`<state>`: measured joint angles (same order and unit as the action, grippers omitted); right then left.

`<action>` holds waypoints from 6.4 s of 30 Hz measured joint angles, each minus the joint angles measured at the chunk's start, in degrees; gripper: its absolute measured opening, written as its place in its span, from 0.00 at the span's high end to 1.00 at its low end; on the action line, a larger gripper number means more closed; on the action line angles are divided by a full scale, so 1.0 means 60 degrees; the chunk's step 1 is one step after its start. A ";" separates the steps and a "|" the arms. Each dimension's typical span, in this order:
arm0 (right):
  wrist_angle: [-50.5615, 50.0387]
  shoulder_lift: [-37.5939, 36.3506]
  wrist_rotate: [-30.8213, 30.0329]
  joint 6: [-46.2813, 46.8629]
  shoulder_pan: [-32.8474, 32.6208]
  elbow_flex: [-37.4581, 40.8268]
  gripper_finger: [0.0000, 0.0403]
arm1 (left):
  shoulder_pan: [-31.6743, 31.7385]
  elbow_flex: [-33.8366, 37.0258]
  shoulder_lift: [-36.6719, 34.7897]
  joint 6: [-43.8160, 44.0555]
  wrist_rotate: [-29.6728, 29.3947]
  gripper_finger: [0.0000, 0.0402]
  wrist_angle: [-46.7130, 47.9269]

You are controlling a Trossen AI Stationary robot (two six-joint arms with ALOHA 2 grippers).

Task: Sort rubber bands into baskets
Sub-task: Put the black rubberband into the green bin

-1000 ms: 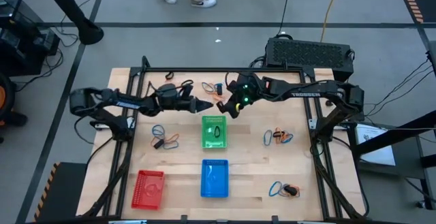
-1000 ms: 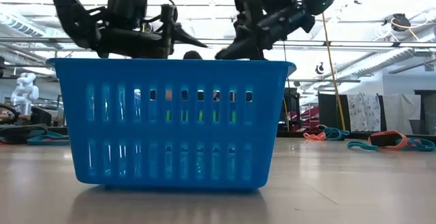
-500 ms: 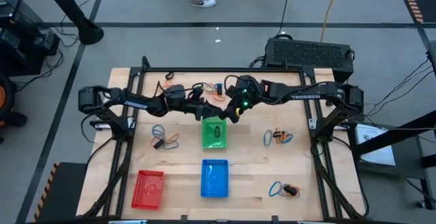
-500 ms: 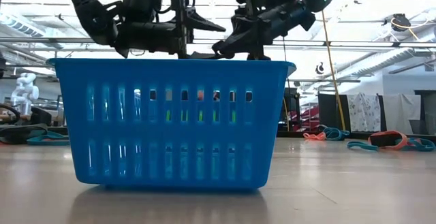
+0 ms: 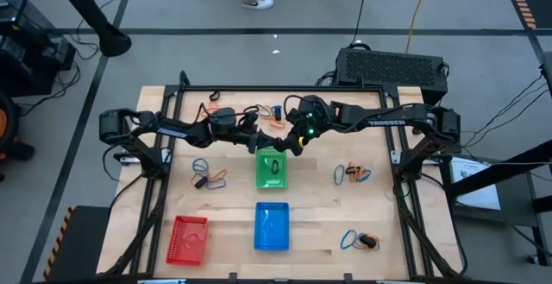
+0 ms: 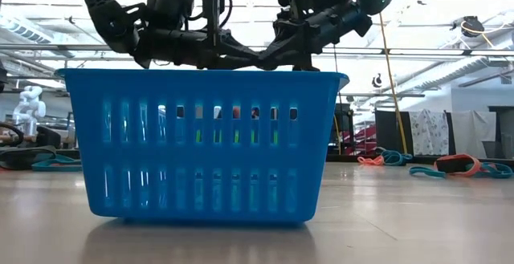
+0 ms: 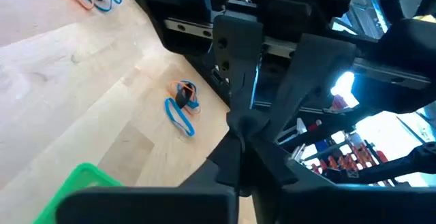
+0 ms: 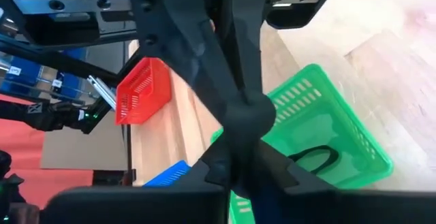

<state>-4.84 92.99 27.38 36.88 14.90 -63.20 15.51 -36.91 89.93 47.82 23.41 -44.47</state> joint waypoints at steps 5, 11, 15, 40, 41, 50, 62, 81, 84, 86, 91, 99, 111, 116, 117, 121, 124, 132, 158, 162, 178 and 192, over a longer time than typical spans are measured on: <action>-0.0021 0.0000 0.0430 0.0000 0.0209 0.0000 0.80 | -0.0004 0.0000 0.0000 -0.0102 -0.0129 0.98 0.0029; -0.0421 0.0000 0.2927 0.0131 0.0669 0.0000 0.69 | -0.0004 0.0000 0.0000 -0.0100 -0.0160 0.98 0.0026; -0.2080 -0.0141 0.3349 -0.0286 0.0778 0.0000 0.66 | -0.0003 0.0000 -0.0124 -0.0123 -0.0017 0.98 0.0237; -1.0058 -0.2648 -0.2827 -0.0390 -0.2190 -0.0004 0.65 | -0.1847 -0.3789 0.0209 -0.5031 -0.3828 0.98 1.0380; -1.0058 -0.2652 -0.2825 -0.0106 -0.2501 -0.0004 0.65 | -0.1843 -0.3826 0.0327 -0.5036 -0.3711 0.98 1.0366; -1.0021 -0.2663 -0.2798 0.3453 -0.5852 -0.0004 0.65 | -0.1903 -0.4014 0.0889 -0.6002 -0.3462 0.98 1.0404; -0.9302 -0.2332 -0.2834 0.9926 -0.9685 0.0000 0.65 | -0.1967 -0.4014 0.0889 -0.7295 -0.3835 0.98 1.0499; -0.8385 0.0605 -0.3581 0.9720 -1.1565 0.0004 0.65 | -0.1974 -0.4011 0.1217 -0.6038 -0.4000 0.97 1.0572; -0.8364 0.1053 -0.3575 0.9572 -1.1630 0.0004 0.65 | -0.1926 -0.4011 0.1217 -0.5736 -0.4105 0.95 1.0579; -0.8279 0.1306 -0.3540 0.9434 -1.1644 0.0004 0.65 | -0.1909 -0.4011 0.1217 -0.5565 -0.4133 0.95 1.0584; -0.8085 0.1585 -0.3512 0.9229 -1.1673 0.0004 0.65 | -0.1923 -0.4011 0.1217 -0.5539 -0.4085 0.93 1.0542; -0.8095 0.1614 -0.3494 0.8959 -1.1691 0.0004 0.74 | -0.1923 -0.4011 0.1217 -0.5597 -0.3971 0.72 1.0519; -0.8028 0.1047 -0.2844 0.8550 -1.1333 0.0004 0.98 | -0.1891 -0.4694 0.1198 -0.5110 -0.2764 0.39 1.0825; -0.7980 0.0155 -0.3294 0.8550 -1.1029 0.0004 0.99 | -0.1891 -0.5332 0.1198 -0.6152 -0.1007 0.39 1.0559; -0.7955 -0.0026 -0.3407 0.8550 -1.0979 0.0000 0.99 | -0.1892 -0.5348 0.1195 -0.6265 -0.0430 0.39 1.0289; -0.7829 -0.0802 -0.4365 0.8677 -1.0763 0.0000 1.00 | -0.1905 -0.5340 0.1202 -0.5991 0.1581 0.39 0.8758; -0.7622 -0.1363 -0.5822 0.8694 -1.0570 0.0000 1.00 | -0.1985 -0.5348 0.1381 -0.5206 0.1973 0.39 0.7173; -0.7215 -0.2284 -0.8746 0.7407 -0.9527 -0.0007 1.00 | -0.2363 -0.5346 0.2591 -0.2064 0.3092 0.39 0.2358; -0.4526 -0.2397 -0.6760 0.4024 -0.6943 -0.0004 1.00 | -0.2681 -0.5333 0.3155 -0.1784 0.2929 0.39 0.1231; -0.4508 -0.2397 -0.6736 0.4205 -0.7003 -0.0004 1.00 | -0.2450 -0.5336 0.2938 -0.1801 0.3026 0.39 0.1269; -0.4357 -0.2393 -0.6815 0.4219 -0.6624 -0.0004 1.00 | -0.2834 -0.5337 0.2947 -0.2625 0.1821 0.39 0.2142; -0.4364 -0.2393 -0.6780 0.3902 -0.6489 -0.0004 1.00 | -0.2860 -0.5337 0.2951 -0.2805 0.1231 0.57 0.2588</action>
<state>-31.03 78.63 -13.30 60.29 -24.03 -63.22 -1.65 -68.93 107.63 30.99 30.80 -28.94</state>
